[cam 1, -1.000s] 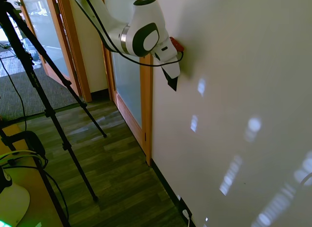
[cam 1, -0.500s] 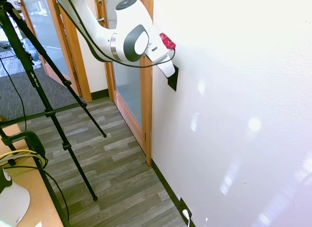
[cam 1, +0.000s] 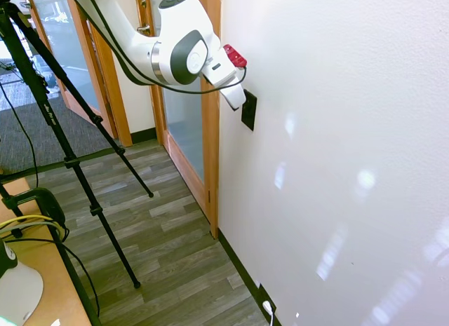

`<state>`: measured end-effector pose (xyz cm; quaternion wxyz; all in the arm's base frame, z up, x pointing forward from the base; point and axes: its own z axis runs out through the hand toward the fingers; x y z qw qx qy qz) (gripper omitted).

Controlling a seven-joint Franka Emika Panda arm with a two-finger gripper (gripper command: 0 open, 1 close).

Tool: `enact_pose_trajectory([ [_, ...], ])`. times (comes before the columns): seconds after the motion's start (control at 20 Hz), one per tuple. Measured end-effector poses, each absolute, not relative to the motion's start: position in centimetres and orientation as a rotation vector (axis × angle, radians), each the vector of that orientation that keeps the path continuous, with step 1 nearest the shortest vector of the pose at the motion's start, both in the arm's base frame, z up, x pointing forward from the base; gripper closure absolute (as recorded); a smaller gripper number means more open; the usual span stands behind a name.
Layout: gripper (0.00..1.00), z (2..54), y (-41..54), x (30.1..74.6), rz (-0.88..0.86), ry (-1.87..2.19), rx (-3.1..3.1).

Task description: Turn on the light

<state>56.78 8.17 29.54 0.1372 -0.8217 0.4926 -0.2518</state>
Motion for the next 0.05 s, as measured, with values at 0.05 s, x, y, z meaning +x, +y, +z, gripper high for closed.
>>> enact_pose_trajectory([
  [0.05, 0.0, 29.57, 8.48, 56.72, -0.726, 1.414, -2.388],
])
